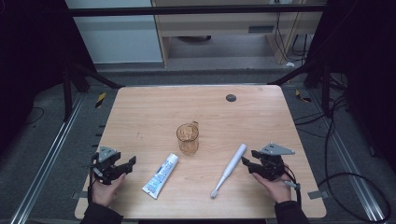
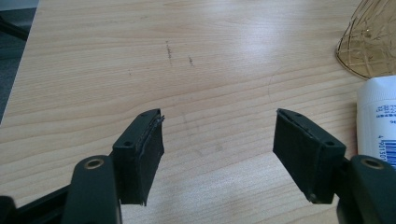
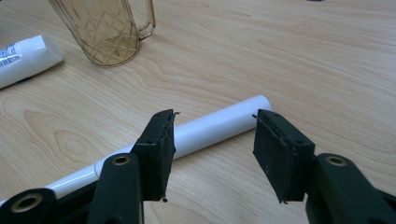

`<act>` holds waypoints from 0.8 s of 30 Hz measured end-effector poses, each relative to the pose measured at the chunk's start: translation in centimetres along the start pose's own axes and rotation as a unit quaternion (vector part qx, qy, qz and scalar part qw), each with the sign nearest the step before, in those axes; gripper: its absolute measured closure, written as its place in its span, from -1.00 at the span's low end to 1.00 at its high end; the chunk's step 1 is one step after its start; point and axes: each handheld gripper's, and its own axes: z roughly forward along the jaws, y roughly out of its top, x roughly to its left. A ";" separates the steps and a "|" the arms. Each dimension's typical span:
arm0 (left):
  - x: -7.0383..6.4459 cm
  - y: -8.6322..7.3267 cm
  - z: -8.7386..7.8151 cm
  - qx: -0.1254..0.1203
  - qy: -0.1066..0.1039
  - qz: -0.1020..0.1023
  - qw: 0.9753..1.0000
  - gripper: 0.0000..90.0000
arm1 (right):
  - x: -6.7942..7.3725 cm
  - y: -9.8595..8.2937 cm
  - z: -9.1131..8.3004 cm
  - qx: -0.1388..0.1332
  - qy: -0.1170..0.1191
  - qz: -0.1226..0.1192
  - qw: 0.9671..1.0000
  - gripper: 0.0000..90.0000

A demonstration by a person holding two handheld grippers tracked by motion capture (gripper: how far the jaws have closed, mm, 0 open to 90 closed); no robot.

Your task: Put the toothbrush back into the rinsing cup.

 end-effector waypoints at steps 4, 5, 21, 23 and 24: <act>0.0 0.0 0.0 0.000 0.001 -0.002 1.000 -0.27 | 0.3 0.2 0.4 0.002 0.003 -0.004 1.000 0.11; 0.0 0.0 0.0 0.000 0.001 -0.002 1.000 -0.27 | 0.3 0.3 0.5 0.001 0.003 -0.007 1.000 0.12; -0.2 0.1 -0.1 -0.006 0.005 0.001 1.000 -0.23 | -0.1 1.4 2.9 0.002 -0.012 -0.009 1.000 0.40; -0.2 0.1 -0.1 -0.004 0.006 0.002 1.000 -0.23 | -0.3 1.6 3.2 0.000 -0.011 -0.008 1.000 0.44; -0.2 0.1 -0.1 -0.002 0.006 0.002 1.000 -0.23 | -0.3 1.7 3.4 0.002 -0.012 -0.006 1.000 0.45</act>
